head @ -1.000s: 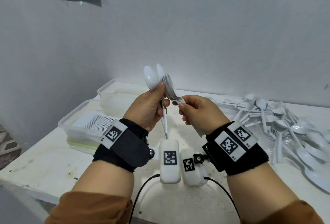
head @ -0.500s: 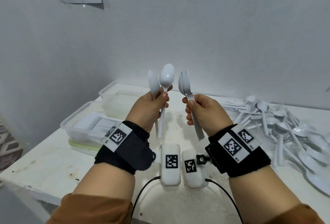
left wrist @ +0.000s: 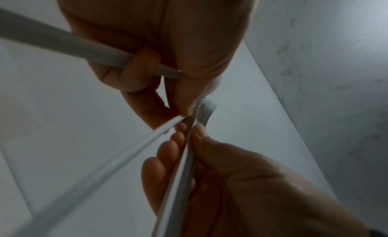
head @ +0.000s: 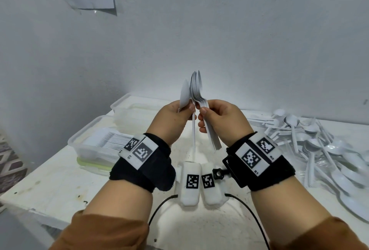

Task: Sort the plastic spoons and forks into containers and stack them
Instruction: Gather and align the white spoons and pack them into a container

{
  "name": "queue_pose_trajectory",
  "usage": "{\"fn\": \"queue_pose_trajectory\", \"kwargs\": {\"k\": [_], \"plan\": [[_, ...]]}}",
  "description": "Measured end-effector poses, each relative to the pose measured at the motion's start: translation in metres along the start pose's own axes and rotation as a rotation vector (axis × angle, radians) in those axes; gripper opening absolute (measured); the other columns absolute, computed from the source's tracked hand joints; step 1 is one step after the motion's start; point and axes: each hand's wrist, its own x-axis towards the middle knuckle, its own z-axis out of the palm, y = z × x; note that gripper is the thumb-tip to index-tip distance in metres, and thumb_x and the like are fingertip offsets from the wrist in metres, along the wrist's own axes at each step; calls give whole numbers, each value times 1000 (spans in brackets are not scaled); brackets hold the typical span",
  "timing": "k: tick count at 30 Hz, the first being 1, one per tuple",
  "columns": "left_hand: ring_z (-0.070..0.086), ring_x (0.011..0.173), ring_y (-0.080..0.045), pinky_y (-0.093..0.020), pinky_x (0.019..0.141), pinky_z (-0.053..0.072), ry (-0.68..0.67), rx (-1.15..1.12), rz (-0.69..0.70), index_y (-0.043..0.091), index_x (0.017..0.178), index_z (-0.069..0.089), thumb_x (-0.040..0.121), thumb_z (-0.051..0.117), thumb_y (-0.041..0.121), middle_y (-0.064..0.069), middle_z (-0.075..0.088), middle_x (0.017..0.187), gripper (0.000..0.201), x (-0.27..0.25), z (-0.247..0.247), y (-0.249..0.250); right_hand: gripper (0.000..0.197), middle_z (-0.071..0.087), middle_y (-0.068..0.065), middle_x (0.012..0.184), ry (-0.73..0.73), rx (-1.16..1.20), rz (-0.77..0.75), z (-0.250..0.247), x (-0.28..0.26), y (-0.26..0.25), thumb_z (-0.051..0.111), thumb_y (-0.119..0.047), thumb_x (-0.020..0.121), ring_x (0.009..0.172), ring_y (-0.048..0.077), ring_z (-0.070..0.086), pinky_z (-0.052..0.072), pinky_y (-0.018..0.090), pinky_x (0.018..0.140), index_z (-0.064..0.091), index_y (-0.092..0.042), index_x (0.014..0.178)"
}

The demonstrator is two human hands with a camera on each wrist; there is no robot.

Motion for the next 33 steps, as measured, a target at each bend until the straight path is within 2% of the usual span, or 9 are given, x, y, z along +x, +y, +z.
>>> {"fn": "queue_pose_trajectory", "kwargs": {"k": [3, 5, 7, 9, 12, 20, 25, 30, 33], "plan": [[60, 76, 0, -16, 56, 35, 9, -18, -23, 29, 78, 62, 94, 53, 24, 6, 66, 81, 19, 0, 1, 2, 22, 60, -2, 66, 16, -84, -33, -1, 1, 2, 53, -7, 92, 55, 7, 58, 54, 25, 63, 61, -19, 76], [56, 63, 6, -9, 52, 38, 35, -23, -27, 27, 80, 63, 92, 57, 22, 7, 61, 75, 14, 2, 2, 1, 20, 62, -1, 67, 30, -145, -53, -2, 1, 4, 56, -10, 91, 62, 14, 60, 54, 33, 69, 62, -21, 75], [52, 55, 6, -6, 46, 36, 56, -24, -28, 20, 95, 62, 88, 61, 20, 6, 60, 77, 6, 3, 4, 0, 15, 62, 2, 67, 18, -137, -43, -4, 1, 5, 57, -11, 91, 60, 13, 59, 52, 28, 63, 64, -16, 78], [51, 56, 3, -9, 47, 36, 72, -22, -33, 15, 111, 57, 85, 65, 20, 5, 62, 79, 27, 4, 4, -2, 9, 62, 2, 68, -6, -97, -31, -5, 0, 4, 58, -11, 91, 56, 5, 58, 51, 18, 56, 65, -9, 85], [51, 51, 8, -6, 47, 36, 65, -39, -17, 15, 117, 55, 85, 65, 17, 5, 64, 78, 33, 1, 6, -1, 11, 62, 3, 68, -21, -58, -14, -8, -1, 6, 57, -10, 92, 58, 8, 58, 51, 17, 57, 64, -10, 84], [48, 49, 7, -10, 48, 35, 41, -59, 2, 20, 110, 59, 92, 57, 23, 14, 65, 75, 18, -6, 17, 7, 20, 52, -3, 70, -22, -144, 14, -17, -4, 8, 41, -9, 97, 63, 11, 56, 47, 26, 65, 57, -18, 89], [45, 55, 1, -13, 53, 36, 32, -47, 36, 19, 96, 63, 93, 55, 22, 6, 62, 80, 9, -7, 24, 11, 18, 46, -3, 73, -38, -171, 36, -23, -7, 9, 37, -12, 98, 61, 12, 51, 43, 28, 63, 55, -15, 96], [43, 64, -9, -22, 61, 35, 53, -187, -82, 28, 97, 59, 94, 31, 55, 8, 64, 87, 39, -7, 32, 16, 23, 48, -3, 72, 8, -122, 53, -39, -10, 9, 38, -12, 97, 58, 12, 45, 39, 26, 58, 56, -20, 86], [41, 59, -9, -21, 54, 33, 88, -317, -113, 20, 95, 60, 100, 27, 45, 4, 63, 77, 41, -3, 36, 18, 24, 48, -2, 71, 30, -71, 57, -48, -12, 9, 38, -10, 97, 58, 12, 45, 39, 25, 57, 57, -19, 86]]}}
